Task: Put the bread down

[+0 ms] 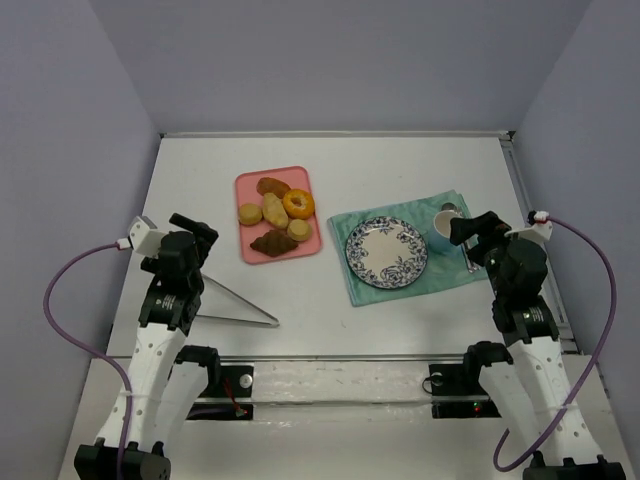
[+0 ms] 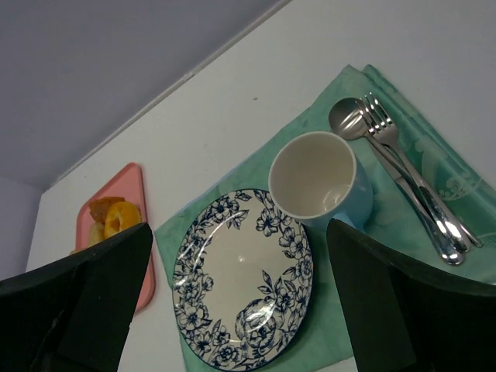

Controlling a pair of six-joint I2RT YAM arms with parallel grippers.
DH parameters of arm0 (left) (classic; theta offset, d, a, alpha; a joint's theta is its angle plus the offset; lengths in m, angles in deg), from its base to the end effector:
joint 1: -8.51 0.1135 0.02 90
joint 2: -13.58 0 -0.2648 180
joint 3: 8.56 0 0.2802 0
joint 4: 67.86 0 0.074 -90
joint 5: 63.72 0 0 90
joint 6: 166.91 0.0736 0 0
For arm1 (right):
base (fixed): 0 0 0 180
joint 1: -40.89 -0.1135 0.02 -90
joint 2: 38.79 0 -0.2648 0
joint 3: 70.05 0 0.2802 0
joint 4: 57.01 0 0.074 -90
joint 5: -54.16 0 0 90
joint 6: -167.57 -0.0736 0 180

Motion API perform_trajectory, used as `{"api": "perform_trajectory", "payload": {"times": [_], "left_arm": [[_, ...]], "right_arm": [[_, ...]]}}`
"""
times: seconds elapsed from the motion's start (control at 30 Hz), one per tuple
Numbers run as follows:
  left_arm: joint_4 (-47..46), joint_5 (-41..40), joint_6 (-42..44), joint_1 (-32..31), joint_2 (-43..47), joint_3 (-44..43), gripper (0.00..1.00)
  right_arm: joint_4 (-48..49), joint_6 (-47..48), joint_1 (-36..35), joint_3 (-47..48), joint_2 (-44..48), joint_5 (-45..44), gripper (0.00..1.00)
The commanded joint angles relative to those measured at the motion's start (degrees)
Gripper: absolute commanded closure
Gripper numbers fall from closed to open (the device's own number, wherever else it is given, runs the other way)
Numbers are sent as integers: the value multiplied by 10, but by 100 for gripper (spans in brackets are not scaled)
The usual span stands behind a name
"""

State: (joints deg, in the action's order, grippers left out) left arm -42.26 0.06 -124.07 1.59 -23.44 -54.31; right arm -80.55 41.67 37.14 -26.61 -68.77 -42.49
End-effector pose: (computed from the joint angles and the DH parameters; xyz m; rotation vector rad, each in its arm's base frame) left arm 0.2219 0.0058 0.2748 -0.9181 1.5953 -0.2354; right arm 0.2081 0.0051 0.2853 0.5699 1.6682 0.4041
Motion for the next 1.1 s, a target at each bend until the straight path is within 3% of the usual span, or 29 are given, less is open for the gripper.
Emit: {"api": "perform_trajectory", "payload": {"times": [0.0,0.33,0.7,1.07], "left_arm": [[0,-11,-25,2,1,0,1],[-22,92,-42,2,15,101,1],[-19,117,-58,2,-17,171,1],[-26,101,-58,2,-69,162,1]], "right_arm": [[2,-4,1,15,-10,3,0],[1,0,1,16,-36,10,0],[-9,-1,1,11,-40,-16,0],[-22,-1,1,12,-38,-52,0]]}}
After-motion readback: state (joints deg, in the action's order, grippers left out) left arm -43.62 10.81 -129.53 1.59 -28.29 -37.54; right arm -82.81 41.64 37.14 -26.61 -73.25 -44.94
